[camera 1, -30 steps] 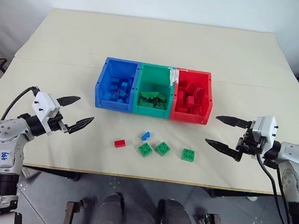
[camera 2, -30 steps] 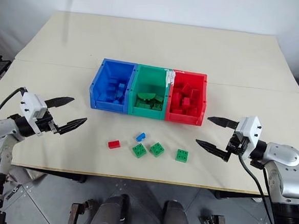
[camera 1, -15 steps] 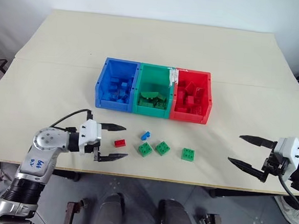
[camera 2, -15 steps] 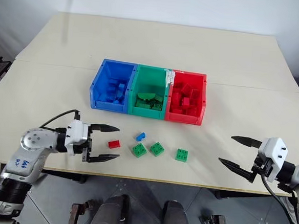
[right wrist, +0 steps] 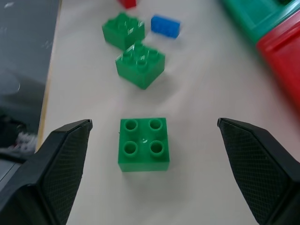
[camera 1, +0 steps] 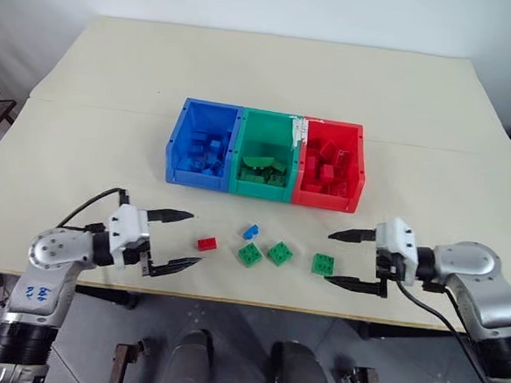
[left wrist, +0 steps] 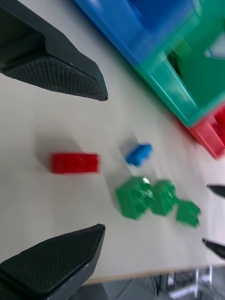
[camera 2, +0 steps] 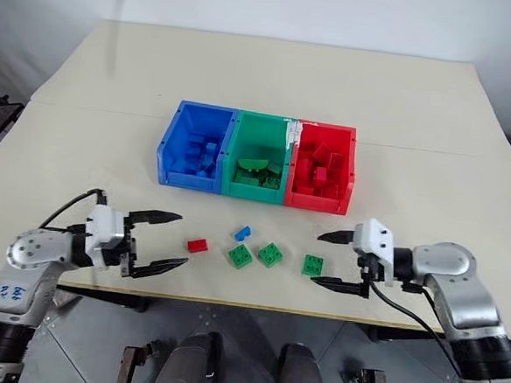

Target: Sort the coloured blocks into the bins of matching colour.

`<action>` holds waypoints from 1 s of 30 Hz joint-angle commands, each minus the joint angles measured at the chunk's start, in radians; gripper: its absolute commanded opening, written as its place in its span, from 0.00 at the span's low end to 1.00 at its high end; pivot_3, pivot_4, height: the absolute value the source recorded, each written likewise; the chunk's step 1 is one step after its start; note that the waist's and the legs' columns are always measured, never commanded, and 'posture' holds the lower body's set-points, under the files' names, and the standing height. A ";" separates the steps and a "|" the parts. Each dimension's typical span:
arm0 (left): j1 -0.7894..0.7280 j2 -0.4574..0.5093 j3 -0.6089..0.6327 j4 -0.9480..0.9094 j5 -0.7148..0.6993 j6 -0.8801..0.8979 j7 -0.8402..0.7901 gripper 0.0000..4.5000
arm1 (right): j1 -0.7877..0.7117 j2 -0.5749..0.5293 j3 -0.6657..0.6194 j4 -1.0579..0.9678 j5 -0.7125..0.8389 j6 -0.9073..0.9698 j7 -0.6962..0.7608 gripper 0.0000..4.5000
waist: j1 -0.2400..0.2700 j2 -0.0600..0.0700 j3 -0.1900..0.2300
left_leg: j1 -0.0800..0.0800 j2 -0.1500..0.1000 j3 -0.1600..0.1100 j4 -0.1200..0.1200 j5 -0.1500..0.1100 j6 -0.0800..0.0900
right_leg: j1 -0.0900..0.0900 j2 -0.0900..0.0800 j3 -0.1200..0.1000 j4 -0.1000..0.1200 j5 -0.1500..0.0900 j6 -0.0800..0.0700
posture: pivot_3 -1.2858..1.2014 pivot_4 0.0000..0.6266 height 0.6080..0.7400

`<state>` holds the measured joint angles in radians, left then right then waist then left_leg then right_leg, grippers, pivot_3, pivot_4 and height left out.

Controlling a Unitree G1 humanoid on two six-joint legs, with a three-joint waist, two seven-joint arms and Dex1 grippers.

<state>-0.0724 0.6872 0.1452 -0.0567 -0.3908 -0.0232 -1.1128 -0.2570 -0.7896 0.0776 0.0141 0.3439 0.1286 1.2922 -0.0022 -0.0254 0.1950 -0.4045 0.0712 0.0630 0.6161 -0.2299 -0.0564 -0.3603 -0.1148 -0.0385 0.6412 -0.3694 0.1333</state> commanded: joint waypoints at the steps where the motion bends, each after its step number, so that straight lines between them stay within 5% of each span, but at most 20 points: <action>1: 0.043 0.011 0.047 -0.031 -0.018 -0.010 0.018 1.00 | -0.020 0.006 0.032 0.057 -0.051 -0.055 0.023 0.91 | -0.001 0.000 0.000 | 0.000 0.000 0.000 0.000 0.000 0.000 | 0.000 0.000 0.000 0.000 0.000 0.000 | 0.52 0.24 1.00; 9: 0.091 -0.007 0.066 -0.077 -0.023 -0.008 0.056 1.00 | -0.021 0.047 0.016 0.036 0.006 -0.077 0.063 0.33 | -0.001 0.000 0.000 | 0.000 0.001 0.000 0.000 0.000 0.000 | 0.000 0.000 0.000 0.001 0.000 0.000 | 0.52 0.24 1.00; 19: 0.180 -0.086 0.144 -0.159 -0.072 0.029 0.199 1.00 | -0.266 0.243 -0.008 -0.046 0.065 0.186 -0.239 0.32 | -0.026 0.000 0.000 | 0.000 0.002 0.000 0.000 0.000 0.000 | -0.001 0.000 0.000 0.003 0.000 0.000 | 0.52 0.24 1.00; 30: 0.218 -0.140 0.242 -0.224 -0.125 0.086 0.347 1.00 | -0.610 0.499 0.057 0.326 -0.116 0.084 -0.433 0.32 | -0.025 0.000 0.000 | -0.004 0.002 0.002 -0.001 0.000 -0.001 | -0.010 -0.001 0.000 0.009 0.001 -0.001 | 0.52 0.24 1.00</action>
<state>0.1350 0.5476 0.3596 -0.2343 -0.4882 0.0638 -0.7740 -0.8448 -0.2933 0.1476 0.3369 0.2349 0.2421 0.8678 -0.0271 -0.0257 0.1949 -0.4095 0.0729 0.0660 0.6155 -0.2303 -0.0575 -0.3721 -0.1159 -0.0385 0.6512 -0.3688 0.1323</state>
